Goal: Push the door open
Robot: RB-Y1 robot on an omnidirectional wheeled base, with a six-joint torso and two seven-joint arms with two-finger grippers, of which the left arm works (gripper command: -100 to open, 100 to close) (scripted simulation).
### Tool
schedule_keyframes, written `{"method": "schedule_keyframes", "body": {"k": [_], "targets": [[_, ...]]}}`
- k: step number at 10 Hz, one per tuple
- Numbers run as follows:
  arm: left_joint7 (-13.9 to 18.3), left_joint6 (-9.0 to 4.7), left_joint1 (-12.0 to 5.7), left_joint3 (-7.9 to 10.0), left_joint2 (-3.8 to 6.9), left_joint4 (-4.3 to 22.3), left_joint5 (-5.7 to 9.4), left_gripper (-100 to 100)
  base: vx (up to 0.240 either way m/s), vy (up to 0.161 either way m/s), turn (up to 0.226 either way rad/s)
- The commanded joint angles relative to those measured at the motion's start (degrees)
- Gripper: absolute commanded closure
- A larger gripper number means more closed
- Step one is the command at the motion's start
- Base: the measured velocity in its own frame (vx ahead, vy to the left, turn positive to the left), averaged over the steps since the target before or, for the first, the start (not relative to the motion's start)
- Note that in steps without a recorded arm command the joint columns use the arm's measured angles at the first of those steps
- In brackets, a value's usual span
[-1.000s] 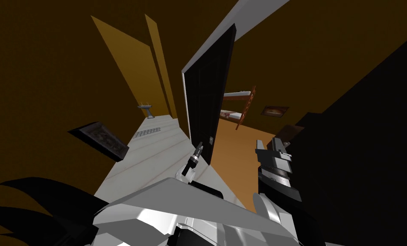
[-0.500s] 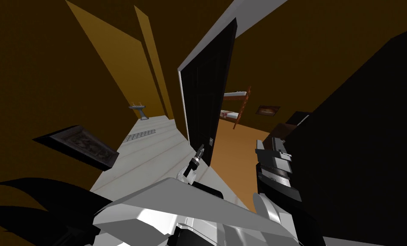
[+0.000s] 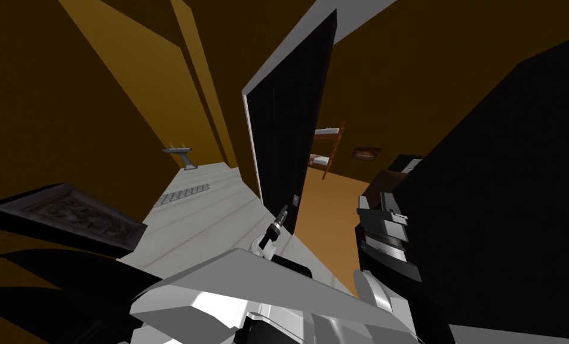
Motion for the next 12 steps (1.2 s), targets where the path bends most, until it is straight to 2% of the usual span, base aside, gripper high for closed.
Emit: {"method": "schedule_keyframes", "body": {"k": [1,3,6,8,9,10,12], "targets": [[-0.1,-0.12,-0.7,-0.37,-0.47,1.9,-0.01,-100,0.05,0.076,-0.098],[-0.2,-0.38,-1.82,-0.95,-1.24,5.0,-0.02,-100,0.052,0.074,-0.105],[-0.3,-0.58,-2.74,-1.43,-1.94,7.5,-0.03,-100,0.054,0.088,-0.079],[-0.5,-0.85,-3.93,-2.05,-3.0,10.7,-0.05,-100,0.058,0.095,-0.116],[-0.4,-1.54,-4.22,-1.68,-2.87,11.1,0.04,-100,0.034,0.055,-0.032],[-0.4,-1.8,-4.3,-1.55,-1.08,11.5,0.09,-100,0.086,-0.018,-0.029],[-0.4,-2.06,-4.27,-1.33,0.32,11.8,0.15,-100,0.172,-0.061,-0.031]]}}
